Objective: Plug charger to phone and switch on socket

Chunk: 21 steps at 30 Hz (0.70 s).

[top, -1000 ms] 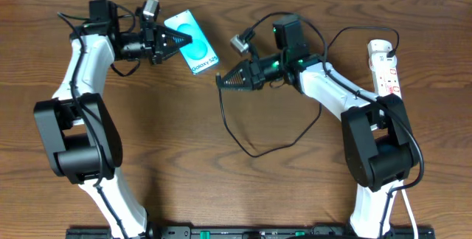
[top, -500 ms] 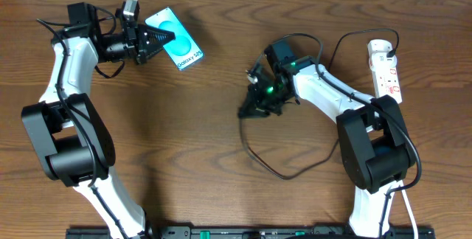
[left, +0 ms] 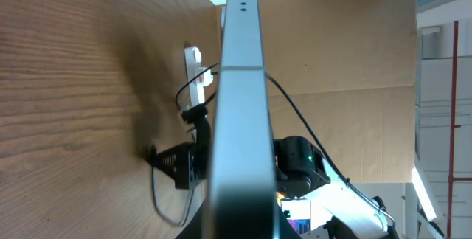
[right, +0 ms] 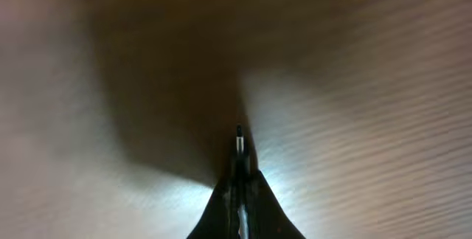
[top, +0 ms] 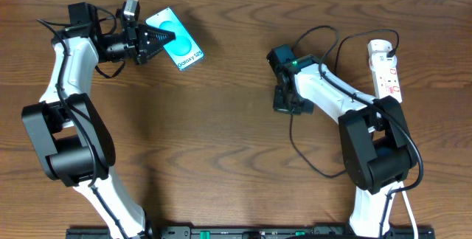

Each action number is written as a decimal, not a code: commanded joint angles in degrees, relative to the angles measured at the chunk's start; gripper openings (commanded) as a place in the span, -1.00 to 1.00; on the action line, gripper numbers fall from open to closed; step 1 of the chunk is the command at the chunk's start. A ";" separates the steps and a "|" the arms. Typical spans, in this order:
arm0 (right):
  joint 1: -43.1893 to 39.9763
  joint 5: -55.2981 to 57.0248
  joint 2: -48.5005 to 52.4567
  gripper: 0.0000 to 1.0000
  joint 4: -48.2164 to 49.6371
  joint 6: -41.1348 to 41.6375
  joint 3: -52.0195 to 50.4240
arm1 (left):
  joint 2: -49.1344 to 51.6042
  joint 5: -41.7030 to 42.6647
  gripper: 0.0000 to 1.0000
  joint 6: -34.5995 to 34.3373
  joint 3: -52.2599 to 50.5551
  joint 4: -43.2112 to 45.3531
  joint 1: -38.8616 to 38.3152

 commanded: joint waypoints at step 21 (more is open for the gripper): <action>0.04 5.03 0.72 -0.74 19.76 -1.14 -11.87 | -0.28 1.99 -0.85 -0.24 0.90 0.09 0.02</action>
